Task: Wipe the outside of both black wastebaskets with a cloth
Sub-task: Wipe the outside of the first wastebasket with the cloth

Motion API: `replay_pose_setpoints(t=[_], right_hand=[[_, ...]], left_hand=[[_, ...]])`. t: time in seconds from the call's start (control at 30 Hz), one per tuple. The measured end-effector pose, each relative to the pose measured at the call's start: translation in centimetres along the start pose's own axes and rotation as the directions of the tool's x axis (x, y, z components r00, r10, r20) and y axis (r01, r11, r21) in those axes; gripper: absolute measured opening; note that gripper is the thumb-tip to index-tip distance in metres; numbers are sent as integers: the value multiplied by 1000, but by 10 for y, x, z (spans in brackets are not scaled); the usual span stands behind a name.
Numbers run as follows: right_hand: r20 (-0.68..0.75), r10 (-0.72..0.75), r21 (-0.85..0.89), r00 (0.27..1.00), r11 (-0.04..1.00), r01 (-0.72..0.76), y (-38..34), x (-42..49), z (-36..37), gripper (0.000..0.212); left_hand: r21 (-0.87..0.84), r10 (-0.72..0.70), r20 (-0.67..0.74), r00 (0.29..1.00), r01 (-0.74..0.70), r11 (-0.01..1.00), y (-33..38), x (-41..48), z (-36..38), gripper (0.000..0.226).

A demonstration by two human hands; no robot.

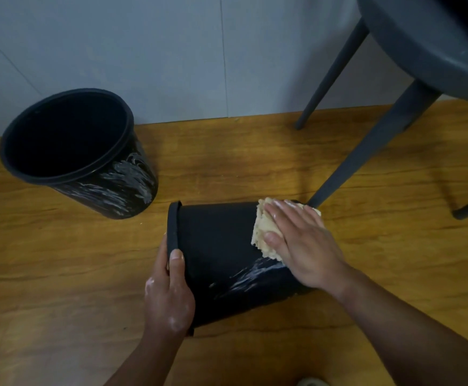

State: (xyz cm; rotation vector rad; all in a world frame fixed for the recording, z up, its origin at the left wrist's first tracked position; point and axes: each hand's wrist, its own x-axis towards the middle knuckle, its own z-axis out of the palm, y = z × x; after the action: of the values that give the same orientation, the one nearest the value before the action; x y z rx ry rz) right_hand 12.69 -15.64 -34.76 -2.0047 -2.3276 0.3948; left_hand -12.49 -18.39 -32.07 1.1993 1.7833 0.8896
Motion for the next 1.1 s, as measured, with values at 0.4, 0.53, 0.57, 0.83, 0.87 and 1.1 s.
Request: replay_pose_setpoints(t=[0.4, 0.53, 0.57, 0.83, 0.87, 1.1], right_hand=[[-176, 75, 141, 982, 989, -51, -58, -53, 33, 63], [-118, 66, 84, 991, 995, -56, -20, -23, 15, 66], [-96, 70, 84, 993, 995, -62, -8, -15, 10, 68], [-181, 14, 112, 983, 994, 7, 8, -17, 16, 59], [-200, 12, 107, 980, 994, 10, 5, -23, 18, 59], [-287, 142, 184, 947, 979, -91, -23, -48, 35, 58]], left_hand=[[17, -9, 23, 1000, 9, 1000, 10, 0, -5, 41], [9, -22, 32, 999, 22, 1000, 12, 3, -6, 41], [8, -20, 31, 999, 20, 1000, 14, 3, -6, 41], [-47, -49, -16, 999, 48, 998, 17, 10, -3, 35], [-56, -52, -12, 999, 51, 997, 18, 10, -3, 34], [-84, -87, 37, 995, 90, 992, 20, 15, -1, 34]])
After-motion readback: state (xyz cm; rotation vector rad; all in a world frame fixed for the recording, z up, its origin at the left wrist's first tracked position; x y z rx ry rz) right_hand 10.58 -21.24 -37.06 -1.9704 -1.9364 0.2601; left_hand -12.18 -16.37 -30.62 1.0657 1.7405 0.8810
